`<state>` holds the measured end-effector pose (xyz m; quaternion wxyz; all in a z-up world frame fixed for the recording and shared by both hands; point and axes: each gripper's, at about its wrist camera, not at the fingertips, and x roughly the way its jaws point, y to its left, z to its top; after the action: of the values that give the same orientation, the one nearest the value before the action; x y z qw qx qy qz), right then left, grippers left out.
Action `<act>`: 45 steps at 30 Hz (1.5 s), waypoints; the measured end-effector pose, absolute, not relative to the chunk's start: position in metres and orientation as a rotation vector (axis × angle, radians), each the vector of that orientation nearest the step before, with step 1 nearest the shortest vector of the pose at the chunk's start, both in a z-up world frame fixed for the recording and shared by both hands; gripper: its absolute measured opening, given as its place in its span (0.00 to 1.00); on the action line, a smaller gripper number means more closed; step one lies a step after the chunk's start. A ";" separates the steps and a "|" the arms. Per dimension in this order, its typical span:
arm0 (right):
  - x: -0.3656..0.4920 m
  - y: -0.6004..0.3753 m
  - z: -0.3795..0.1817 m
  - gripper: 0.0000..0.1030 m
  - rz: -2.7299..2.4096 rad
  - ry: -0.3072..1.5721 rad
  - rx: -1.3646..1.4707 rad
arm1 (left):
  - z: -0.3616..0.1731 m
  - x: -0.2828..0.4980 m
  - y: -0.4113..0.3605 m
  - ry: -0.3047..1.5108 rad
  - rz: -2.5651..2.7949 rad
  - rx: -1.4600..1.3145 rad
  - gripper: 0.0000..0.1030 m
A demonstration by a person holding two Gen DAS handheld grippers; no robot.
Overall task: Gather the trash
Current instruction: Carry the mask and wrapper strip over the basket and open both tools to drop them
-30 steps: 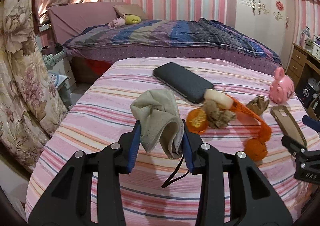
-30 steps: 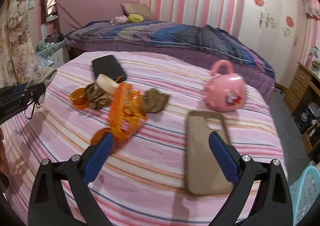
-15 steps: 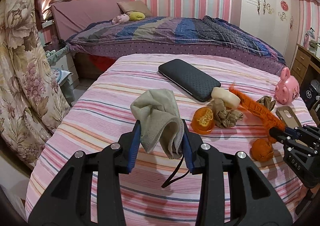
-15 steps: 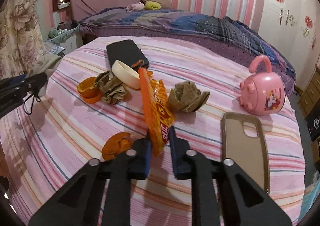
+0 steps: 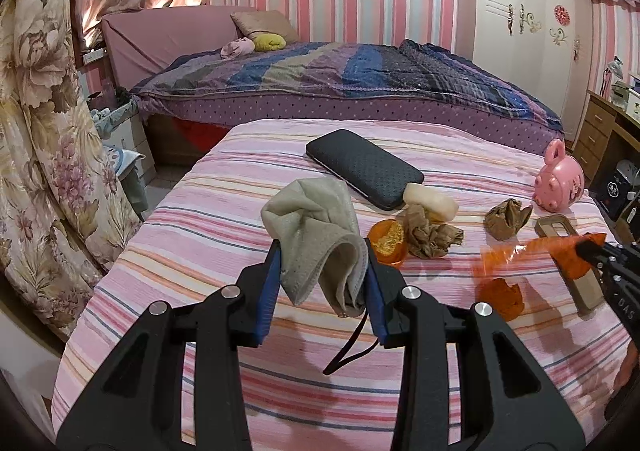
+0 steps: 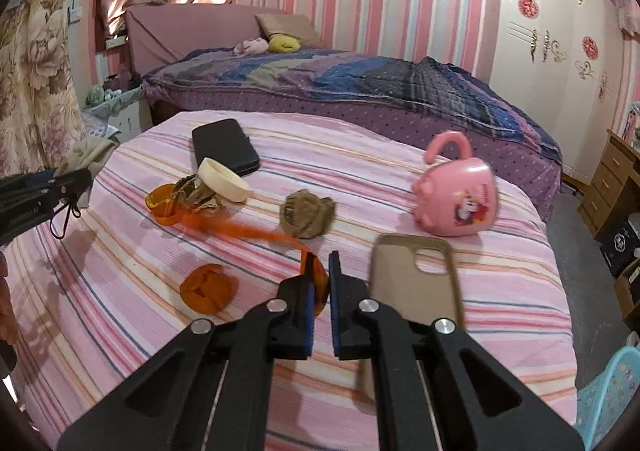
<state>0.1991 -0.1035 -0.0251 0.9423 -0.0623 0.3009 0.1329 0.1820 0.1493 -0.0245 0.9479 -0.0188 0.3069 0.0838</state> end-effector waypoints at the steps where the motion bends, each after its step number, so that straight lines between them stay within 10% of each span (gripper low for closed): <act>1: 0.196 -0.107 -0.024 0.06 0.267 0.612 -0.122 | -0.024 0.180 0.148 0.624 0.169 -0.039 0.36; 45: 0.077 -0.281 0.021 0.06 0.120 0.500 0.053 | -0.027 0.088 0.058 0.594 0.123 -0.035 0.36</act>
<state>0.0774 -0.2809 0.0206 0.9668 0.0264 0.2471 0.0595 0.0882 0.0577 -0.0272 0.9542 -0.0170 0.2923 0.0604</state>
